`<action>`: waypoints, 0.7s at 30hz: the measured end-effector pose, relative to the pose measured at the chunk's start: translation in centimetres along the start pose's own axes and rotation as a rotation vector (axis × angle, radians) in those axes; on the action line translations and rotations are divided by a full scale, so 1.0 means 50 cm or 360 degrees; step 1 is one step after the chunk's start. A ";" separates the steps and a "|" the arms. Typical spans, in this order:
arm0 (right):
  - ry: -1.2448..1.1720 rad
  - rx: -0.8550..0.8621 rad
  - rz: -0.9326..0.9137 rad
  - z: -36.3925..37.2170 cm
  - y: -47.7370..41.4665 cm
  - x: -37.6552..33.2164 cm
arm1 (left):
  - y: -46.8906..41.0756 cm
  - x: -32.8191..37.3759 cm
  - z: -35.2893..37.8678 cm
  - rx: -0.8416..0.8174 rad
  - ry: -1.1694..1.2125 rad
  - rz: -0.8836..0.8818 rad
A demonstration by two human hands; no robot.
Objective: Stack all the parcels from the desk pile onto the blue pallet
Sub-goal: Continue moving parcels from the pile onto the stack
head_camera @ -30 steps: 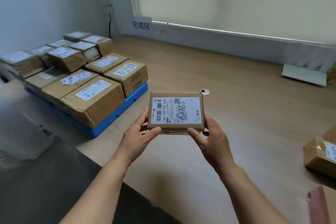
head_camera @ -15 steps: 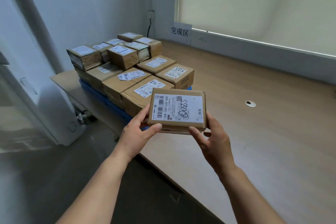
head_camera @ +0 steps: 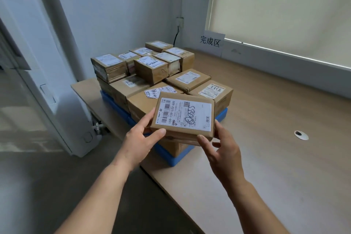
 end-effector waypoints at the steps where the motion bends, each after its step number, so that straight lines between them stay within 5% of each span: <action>1: -0.0011 0.0006 -0.0003 0.017 -0.022 0.000 | -0.025 -0.001 -0.014 0.0011 -0.0020 -0.0006; 21: -0.0077 -0.0261 0.0030 0.351 -0.292 -0.042 | -0.378 -0.038 -0.257 0.0137 -0.0234 -0.0240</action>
Point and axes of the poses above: each hand's wrist, its own y-axis away from the middle knuckle, its own z-axis out of the palm, x = y × z, the point moved 9 cm from there along -y, towards the middle knuckle, and after that the axes turned 7 degrees about -z, right-handed, at the moved point
